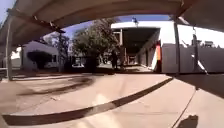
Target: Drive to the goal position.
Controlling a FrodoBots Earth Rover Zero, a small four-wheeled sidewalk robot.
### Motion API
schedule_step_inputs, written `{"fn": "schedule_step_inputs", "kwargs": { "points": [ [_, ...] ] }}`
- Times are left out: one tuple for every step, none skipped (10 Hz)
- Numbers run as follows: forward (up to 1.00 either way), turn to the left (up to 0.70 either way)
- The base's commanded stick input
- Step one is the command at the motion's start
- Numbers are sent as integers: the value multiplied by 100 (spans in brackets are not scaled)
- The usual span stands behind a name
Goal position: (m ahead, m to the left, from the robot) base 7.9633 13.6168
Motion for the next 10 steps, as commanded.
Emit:
{"fn": "schedule_step_inputs", "kwargs": {
  "points": [
    [70,0],
    [70,14],
    [70,28],
    [70,35],
    [70,35],
    [70,35],
    [70,35],
    [70,35],
    [70,35],
    [70,35]
  ]
}}
